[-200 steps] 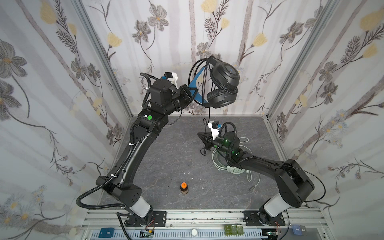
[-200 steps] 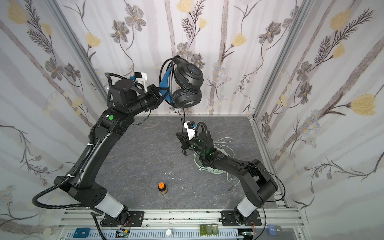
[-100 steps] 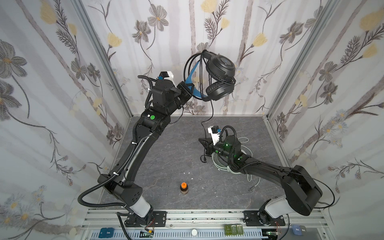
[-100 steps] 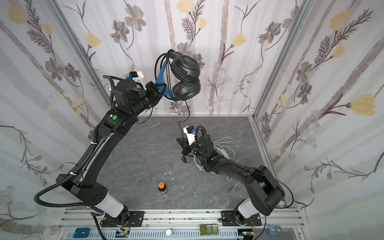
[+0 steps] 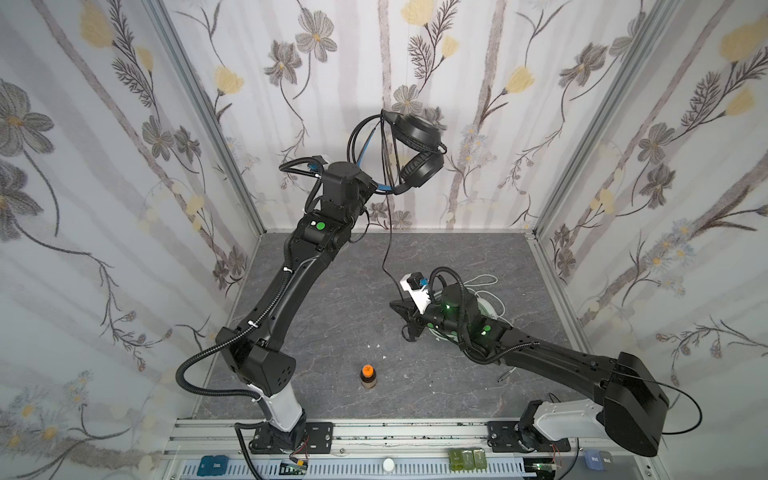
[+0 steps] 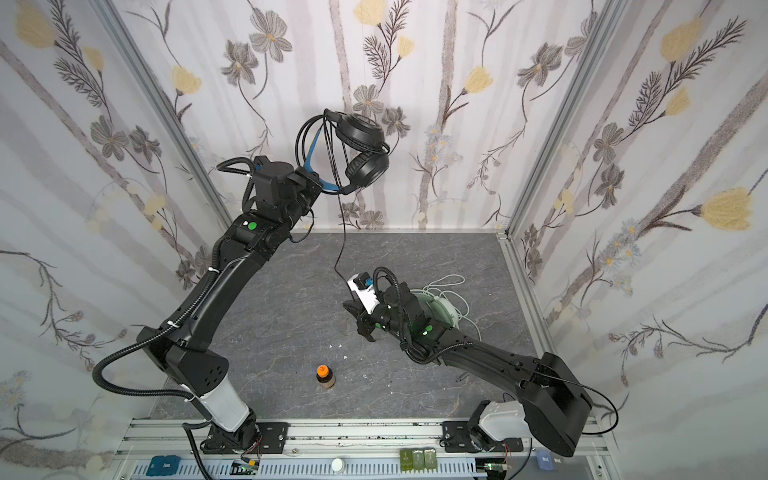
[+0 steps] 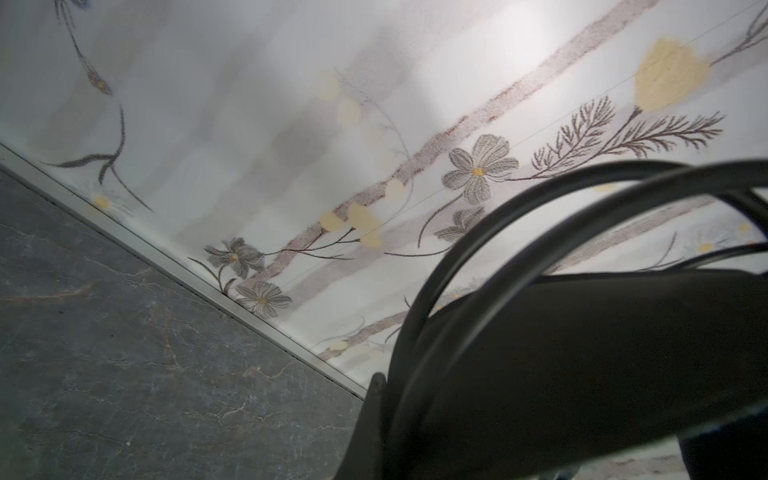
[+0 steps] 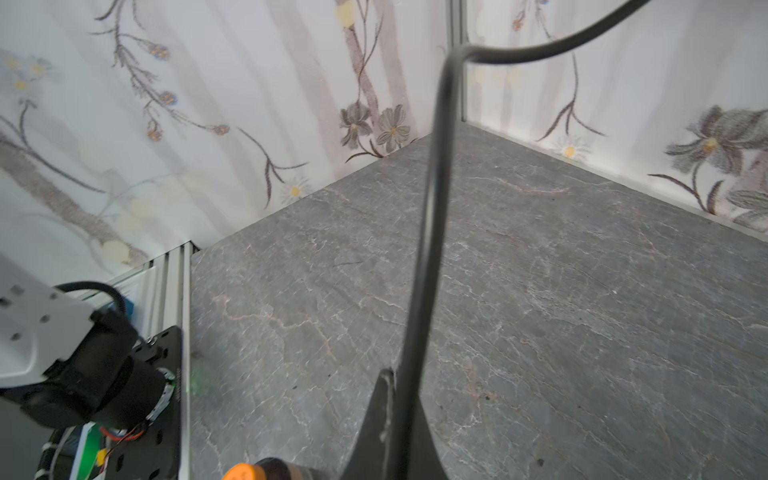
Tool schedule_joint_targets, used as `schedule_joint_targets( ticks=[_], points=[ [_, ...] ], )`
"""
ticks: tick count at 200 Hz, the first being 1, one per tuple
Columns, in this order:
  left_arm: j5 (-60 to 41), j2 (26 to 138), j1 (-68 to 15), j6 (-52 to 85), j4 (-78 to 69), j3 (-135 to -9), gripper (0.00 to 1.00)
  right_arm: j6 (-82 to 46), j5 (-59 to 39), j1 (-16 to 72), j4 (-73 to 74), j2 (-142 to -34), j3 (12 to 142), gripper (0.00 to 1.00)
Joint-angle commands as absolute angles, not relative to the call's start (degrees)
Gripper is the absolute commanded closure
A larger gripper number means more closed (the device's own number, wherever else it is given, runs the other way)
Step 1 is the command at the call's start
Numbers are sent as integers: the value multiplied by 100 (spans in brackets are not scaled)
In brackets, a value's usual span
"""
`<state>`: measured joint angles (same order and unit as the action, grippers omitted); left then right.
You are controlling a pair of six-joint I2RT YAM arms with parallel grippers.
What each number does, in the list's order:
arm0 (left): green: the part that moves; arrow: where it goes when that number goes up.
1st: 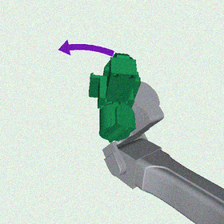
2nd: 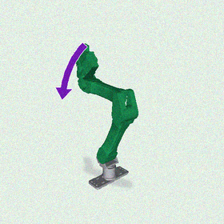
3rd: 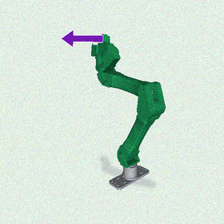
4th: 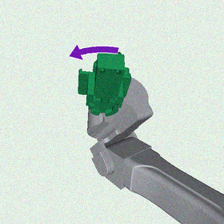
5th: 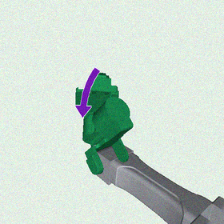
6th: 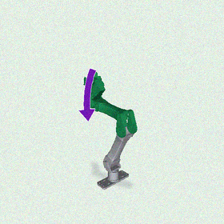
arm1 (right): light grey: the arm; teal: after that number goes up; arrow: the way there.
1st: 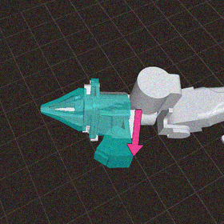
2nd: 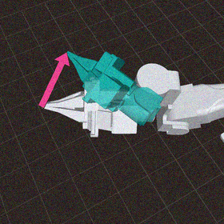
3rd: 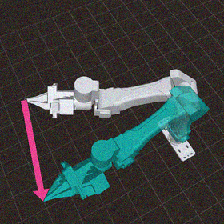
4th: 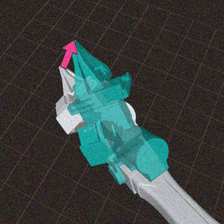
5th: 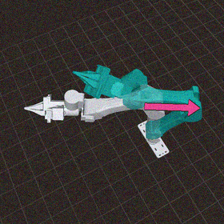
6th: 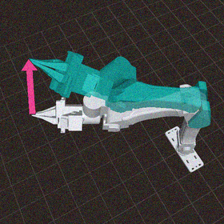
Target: Wrap the headphones
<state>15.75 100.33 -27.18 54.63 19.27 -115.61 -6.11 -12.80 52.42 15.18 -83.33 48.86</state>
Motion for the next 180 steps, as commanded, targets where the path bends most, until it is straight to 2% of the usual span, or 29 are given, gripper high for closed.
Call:
schedule_joint_targets(
  ticks=[1,36,87,115,159,180],
  points=[
    [2063,10225,-2633,5165,1784,-11674,100,-203,-884,5502,853,-7960,5101,100],
    [2243,10402,-2566,4185,1841,-11324,100,-28,-394,5833,152,-7286,5470,100],
    [2210,10510,-2513,3814,1857,-10671,100,687,355,5959,-1135,-6761,6343,100],
    [2315,10479,-2614,3343,1915,-10370,100,1272,833,5954,-1837,-6865,7158,100],
    [2452,10089,-3025,1756,2096,-9725,100,2072,1307,5595,-2591,-7374,8310,100],
    [2077,9651,-3080,1323,2085,-9243,100,2358,1397,5339,-2828,-7641,8643,100]
  ],
)
